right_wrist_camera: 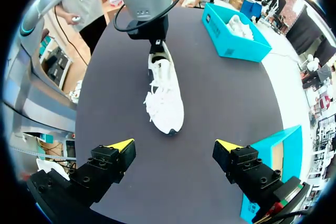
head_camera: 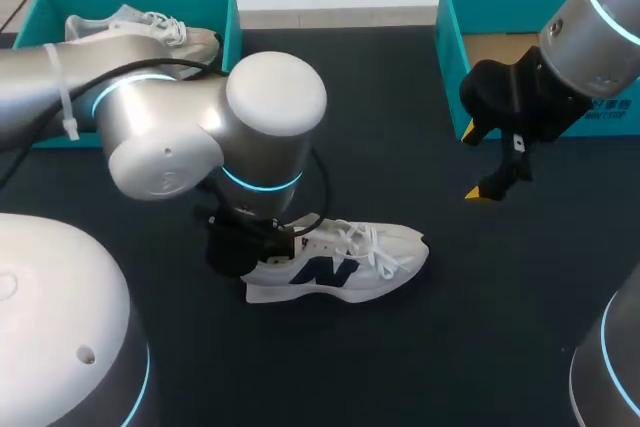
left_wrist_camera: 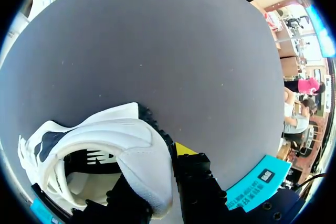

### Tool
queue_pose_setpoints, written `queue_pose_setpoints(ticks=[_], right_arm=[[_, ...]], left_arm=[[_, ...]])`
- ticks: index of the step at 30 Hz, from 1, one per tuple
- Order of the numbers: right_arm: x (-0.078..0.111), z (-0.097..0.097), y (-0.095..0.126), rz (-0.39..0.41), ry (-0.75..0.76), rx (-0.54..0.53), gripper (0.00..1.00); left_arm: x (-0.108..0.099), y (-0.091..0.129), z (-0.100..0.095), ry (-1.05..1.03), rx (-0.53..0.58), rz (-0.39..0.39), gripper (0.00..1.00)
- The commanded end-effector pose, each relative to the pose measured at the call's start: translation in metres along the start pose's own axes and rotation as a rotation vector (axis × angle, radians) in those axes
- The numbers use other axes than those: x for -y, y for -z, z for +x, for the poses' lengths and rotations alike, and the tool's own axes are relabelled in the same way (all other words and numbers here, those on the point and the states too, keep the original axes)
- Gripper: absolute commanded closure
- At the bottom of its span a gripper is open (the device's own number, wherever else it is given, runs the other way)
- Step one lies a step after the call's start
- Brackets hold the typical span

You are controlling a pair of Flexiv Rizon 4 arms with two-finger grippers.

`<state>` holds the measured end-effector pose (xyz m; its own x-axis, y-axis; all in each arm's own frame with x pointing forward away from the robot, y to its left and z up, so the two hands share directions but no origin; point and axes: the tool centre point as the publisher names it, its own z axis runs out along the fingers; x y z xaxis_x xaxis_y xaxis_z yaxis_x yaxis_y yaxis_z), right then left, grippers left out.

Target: Take the shoe out of the shoebox, open the shoe tongue, remove and reinsert the insole, then place the shoe into the shoebox

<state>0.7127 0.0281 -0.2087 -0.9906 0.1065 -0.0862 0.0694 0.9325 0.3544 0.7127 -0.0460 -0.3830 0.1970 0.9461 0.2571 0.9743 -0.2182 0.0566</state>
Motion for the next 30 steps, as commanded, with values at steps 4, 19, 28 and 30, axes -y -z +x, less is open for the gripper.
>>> queue_pose_setpoints(ticks=[4, 19, 28, 30], right_arm=[[-0.001, -0.001, -0.002, 0.003, 0.0, -0.001, 0.0], [-0.001, -0.001, -0.002, 0.003, 0.0, -0.001, 0.0], [-0.001, -0.001, -0.002, 0.003, 0.0, -0.001, 0.0], [-0.001, -0.001, -0.002, 0.003, 0.0, -0.001, 0.0]], left_arm=[[0.002, 0.004, -0.005, -0.008, -0.01, -0.004, 0.07], [-0.001, 0.04, 0.004, 0.0, 0.07, -0.03, 0.0], [-0.012, 0.061, 0.019, 0.084, 0.159, -0.006, 0.0], [-0.016, 0.069, 0.022, 0.12, 0.204, 0.022, 0.0]])
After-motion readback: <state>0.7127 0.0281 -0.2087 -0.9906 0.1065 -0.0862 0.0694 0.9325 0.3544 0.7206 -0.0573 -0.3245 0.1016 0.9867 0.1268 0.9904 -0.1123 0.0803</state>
